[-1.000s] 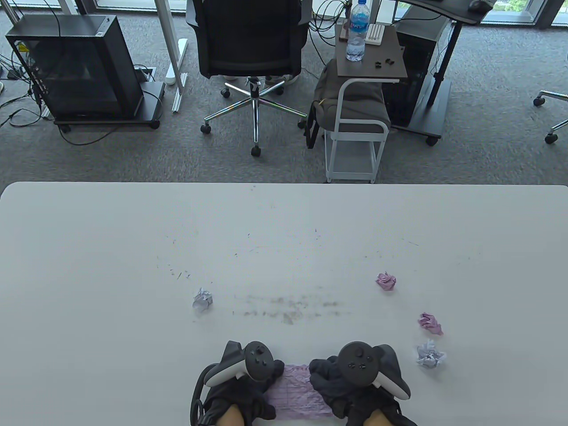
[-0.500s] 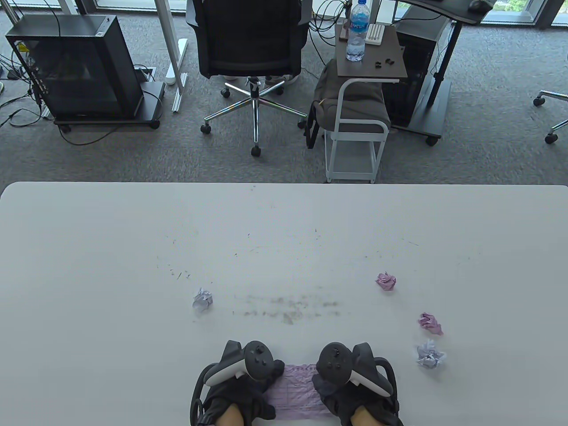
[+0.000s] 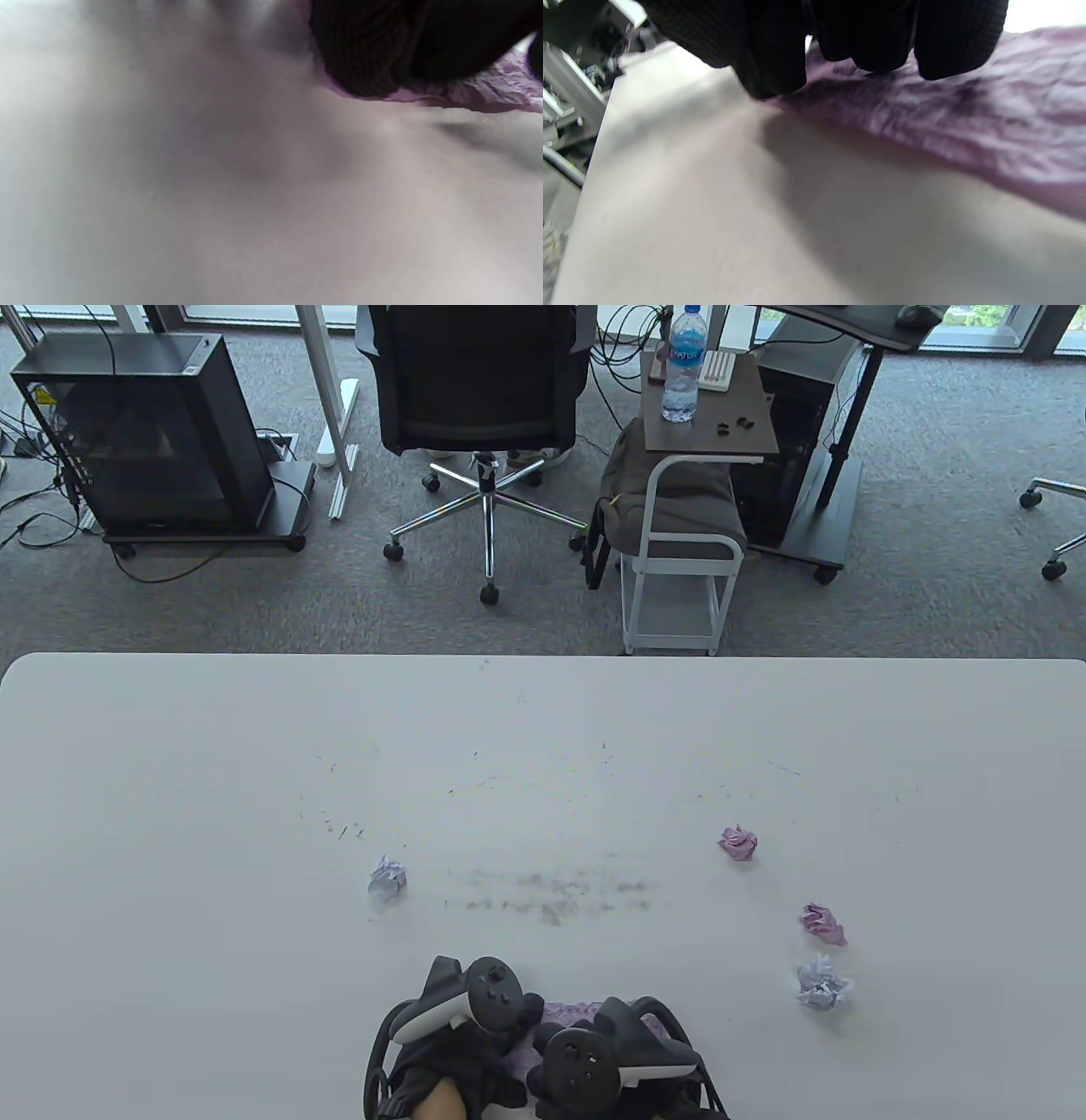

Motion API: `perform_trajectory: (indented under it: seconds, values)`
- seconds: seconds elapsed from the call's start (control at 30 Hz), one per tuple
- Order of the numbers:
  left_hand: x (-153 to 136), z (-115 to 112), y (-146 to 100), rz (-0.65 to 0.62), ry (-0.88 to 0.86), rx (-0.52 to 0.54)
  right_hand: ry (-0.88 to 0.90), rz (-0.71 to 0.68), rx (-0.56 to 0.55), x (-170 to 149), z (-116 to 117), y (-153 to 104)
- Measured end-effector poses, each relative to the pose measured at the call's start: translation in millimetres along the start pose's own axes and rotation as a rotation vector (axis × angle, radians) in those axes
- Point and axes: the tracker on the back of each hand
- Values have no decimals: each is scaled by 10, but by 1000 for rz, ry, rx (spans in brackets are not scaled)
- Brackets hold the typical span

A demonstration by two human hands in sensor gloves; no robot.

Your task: Flatten crumpled invoices and stack

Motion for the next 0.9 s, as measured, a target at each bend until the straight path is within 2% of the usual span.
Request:
perform_trajectory:
  seconds: [0.03, 0.1, 0.17, 0.27, 0.4, 0.6, 0.7, 0.77, 0.83, 0.9]
  values:
    - [-1, 0, 0, 0, 0, 0, 2, 26, 34, 6, 10, 3]
    - [-1, 0, 2, 0, 0, 0, 12, 31, 15, -17, -14, -4]
    - [0, 1, 1, 1, 1, 1, 56, 81, 47, -73, -34, -23]
    - [1, 1, 1, 2, 1, 2, 94, 209, 101, -199, -104, -75]
    - [2, 0, 0, 1, 0, 3, 213, 325, 109, -431, -137, -191]
    - [4, -1, 1, 0, 1, 3, 301, 443, 102, -686, -144, -377]
    - [3, -2, 1, -1, 0, 4, 287, 436, 31, -722, -210, -459]
    - [3, -1, 3, -1, 0, 3, 209, 454, -152, -703, -326, -544]
    - [2, -2, 3, -1, 0, 2, 116, 406, -317, -642, -391, -586]
    - [1, -3, 3, 0, 0, 3, 91, 355, -353, -565, -385, -555]
Point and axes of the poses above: the tracker on the back of each hand, its own x axis roughly to the thumb side, its own y axis roughly from the wrist to the fingertips, z = x × y, and after that the axes turned 6 degrees about y, right-handed
